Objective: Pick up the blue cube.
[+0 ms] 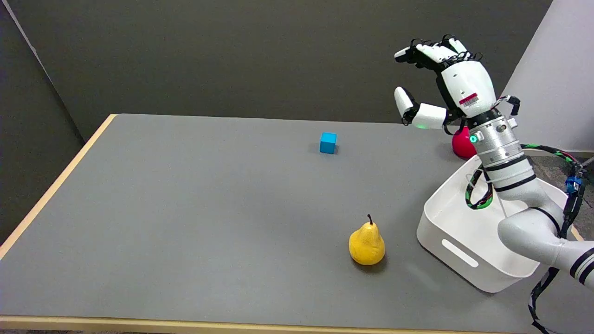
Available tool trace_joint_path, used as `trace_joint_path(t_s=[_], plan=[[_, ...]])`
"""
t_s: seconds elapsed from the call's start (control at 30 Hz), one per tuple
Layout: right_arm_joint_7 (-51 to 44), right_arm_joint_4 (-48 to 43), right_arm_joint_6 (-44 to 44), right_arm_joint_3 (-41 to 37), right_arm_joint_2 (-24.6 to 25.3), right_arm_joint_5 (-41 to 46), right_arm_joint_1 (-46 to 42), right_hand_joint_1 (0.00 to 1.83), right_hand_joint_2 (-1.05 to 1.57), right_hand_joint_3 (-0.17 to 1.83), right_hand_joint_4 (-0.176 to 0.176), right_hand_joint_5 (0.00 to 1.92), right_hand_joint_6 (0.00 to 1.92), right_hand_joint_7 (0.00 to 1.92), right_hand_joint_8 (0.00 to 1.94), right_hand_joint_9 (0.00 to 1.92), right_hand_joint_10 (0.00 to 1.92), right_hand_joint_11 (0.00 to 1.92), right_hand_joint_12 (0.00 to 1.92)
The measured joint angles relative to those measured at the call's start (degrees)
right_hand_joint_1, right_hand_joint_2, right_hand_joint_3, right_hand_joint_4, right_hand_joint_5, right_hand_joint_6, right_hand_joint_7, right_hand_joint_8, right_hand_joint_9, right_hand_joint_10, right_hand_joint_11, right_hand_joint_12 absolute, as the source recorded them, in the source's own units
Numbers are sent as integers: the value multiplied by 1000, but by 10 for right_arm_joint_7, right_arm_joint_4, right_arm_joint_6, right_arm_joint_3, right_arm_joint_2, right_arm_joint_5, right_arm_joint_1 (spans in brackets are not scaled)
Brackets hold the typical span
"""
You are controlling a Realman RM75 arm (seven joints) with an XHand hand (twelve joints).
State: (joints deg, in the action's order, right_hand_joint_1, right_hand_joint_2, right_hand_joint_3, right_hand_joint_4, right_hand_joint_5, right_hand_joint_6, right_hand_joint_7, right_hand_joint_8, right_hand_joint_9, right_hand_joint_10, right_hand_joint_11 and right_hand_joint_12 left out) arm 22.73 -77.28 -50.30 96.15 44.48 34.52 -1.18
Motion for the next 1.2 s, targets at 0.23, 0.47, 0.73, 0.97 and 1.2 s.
trace_joint_path(t_s=[0.23, 0.47, 0.73, 0.97, 1.2], plan=[[2, 1, 13, -5, -1, -1, 3, 383, 734, 916, 152, 375, 793, 542, 647, 501, 999, 172, 1215], [2, 2, 44, -4, -2, -14, 16, 356, 653, 992, 116, 292, 608, 398, 482, 379, 805, 118, 1119], [1, 23, 123, 57, -2, -62, 95, 378, 649, 898, 60, 201, 406, 293, 321, 247, 676, 54, 1141], [0, 90, 204, 156, 23, -98, 203, 357, 624, 911, 46, 149, 359, 211, 278, 176, 590, 11, 1103], [-1, 201, 265, 233, 81, -123, 296, 351, 622, 908, 45, 139, 348, 195, 265, 162, 575, 0, 1088]])
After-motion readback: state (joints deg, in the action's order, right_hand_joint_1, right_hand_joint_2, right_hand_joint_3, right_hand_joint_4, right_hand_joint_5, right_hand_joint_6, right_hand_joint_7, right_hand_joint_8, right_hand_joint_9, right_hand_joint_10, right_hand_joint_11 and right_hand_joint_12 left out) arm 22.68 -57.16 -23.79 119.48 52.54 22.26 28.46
